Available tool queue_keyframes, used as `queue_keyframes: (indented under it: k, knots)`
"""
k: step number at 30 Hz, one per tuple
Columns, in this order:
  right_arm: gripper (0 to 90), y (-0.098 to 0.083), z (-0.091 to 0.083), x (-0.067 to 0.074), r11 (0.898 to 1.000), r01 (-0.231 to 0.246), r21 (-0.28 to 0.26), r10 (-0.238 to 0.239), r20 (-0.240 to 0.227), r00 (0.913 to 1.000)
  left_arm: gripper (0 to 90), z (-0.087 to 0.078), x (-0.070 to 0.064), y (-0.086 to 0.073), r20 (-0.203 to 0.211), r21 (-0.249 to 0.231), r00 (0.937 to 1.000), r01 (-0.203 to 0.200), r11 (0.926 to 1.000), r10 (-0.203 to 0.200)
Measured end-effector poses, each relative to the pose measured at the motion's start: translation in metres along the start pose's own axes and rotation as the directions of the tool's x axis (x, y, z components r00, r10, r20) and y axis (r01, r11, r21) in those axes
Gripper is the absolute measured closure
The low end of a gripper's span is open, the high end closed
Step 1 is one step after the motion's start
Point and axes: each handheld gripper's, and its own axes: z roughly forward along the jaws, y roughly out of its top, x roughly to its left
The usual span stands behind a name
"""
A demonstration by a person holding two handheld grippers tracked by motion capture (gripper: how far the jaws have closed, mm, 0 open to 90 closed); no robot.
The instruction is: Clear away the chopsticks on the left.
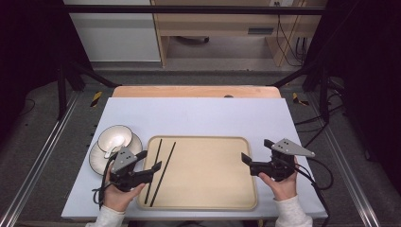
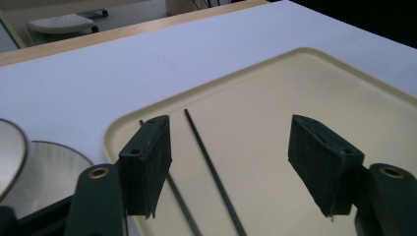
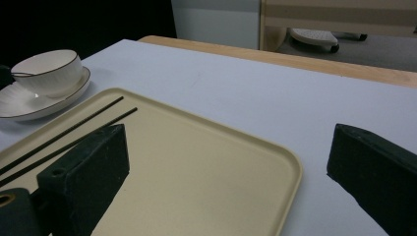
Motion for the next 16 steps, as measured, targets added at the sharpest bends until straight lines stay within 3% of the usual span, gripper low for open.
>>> queue_keyframes:
  k: [2,6,13,16]
  knots:
    - [2.9,0.000,0.000,0.000,1.000,0.000,0.003,0.000,0.001,1.0000,29.4,-0.005,0.006,-0.005,-0.011,-0.001,0.9999,0.001,1.0000,-0.001]
    - [2.8,-0.001,0.000,-0.001,1.000,-0.002,0.006,0.002,0.006,1.0000,26.1,-0.012,0.017,-0.015,-0.013,-0.020,0.9991,0.039,0.9990,-0.039]
    - [2.8,-0.002,0.001,-0.003,1.000,-0.003,0.010,0.003,0.015,0.9999,22.7,-0.015,0.023,-0.024,-0.023,0.004,0.9992,0.031,0.9995,-0.031]
    - [2.8,-0.003,0.002,-0.003,1.000,-0.004,0.016,0.004,0.018,0.9998,21.9,-0.017,0.025,-0.026,-0.025,-0.008,0.9989,0.038,0.9992,-0.038]
